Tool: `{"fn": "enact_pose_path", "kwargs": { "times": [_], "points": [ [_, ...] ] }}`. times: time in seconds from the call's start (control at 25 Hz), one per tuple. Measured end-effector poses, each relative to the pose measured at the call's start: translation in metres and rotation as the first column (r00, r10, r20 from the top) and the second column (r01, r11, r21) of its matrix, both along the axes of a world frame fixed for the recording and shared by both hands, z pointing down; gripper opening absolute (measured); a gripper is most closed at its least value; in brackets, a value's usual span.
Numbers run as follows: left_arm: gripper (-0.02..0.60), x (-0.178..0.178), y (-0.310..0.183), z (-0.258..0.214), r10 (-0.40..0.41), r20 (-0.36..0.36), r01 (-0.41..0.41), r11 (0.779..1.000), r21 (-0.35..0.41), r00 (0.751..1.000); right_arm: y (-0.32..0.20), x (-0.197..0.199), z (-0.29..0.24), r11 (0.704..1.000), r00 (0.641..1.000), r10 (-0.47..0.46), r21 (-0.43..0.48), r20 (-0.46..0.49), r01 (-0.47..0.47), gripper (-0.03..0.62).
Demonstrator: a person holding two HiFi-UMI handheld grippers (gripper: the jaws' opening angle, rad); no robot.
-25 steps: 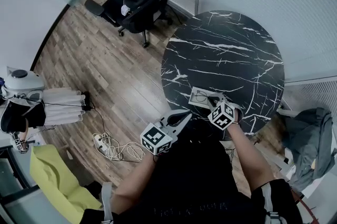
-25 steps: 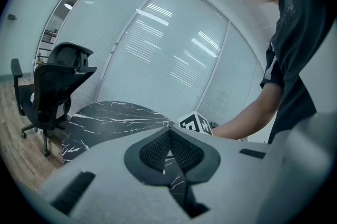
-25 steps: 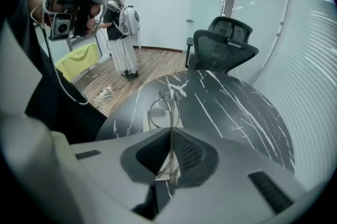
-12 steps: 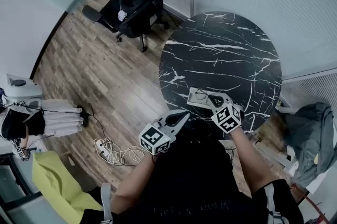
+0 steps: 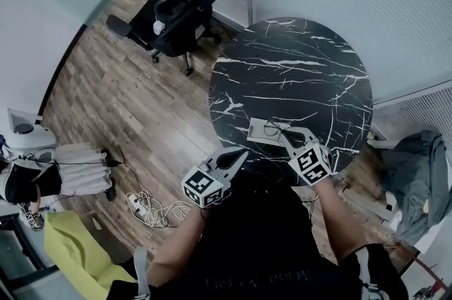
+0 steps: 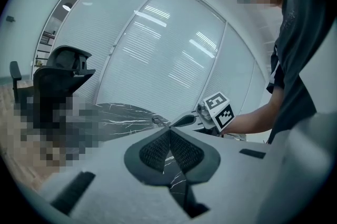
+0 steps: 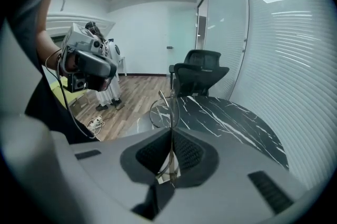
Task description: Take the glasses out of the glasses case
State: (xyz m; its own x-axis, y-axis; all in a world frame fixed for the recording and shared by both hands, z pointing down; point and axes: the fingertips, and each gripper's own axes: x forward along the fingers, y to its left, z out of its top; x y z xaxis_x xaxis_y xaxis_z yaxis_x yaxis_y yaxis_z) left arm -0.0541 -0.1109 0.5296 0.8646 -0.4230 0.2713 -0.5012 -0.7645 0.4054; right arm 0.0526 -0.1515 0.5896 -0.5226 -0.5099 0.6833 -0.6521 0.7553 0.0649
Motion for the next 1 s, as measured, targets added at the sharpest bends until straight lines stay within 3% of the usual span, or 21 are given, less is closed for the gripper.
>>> {"fn": "enact_pose_path", "kwargs": {
  "times": [0.56,0.8,1.0],
  "points": [
    [0.018,0.000,0.003,-0.007,-0.003,-0.013,0.004,1.000,0.016,1.000,0.026,0.023,-0.050,0.991,0.981,0.122,0.036,0.150,-0.129,0.031],
    [0.018,0.002,0.004,-0.011,-0.003,-0.021,0.003,1.000,0.023,1.000,0.040,0.031,-0.070,0.980,0.960,0.170,0.064,0.223,-0.188,0.031],
    [0.018,0.004,0.005,-0.014,0.005,-0.026,-0.005,0.999,0.032,1.000,0.047,0.044,-0.083,0.965,0.920,0.233,0.045,0.316,-0.259,0.031]
  ]
}}
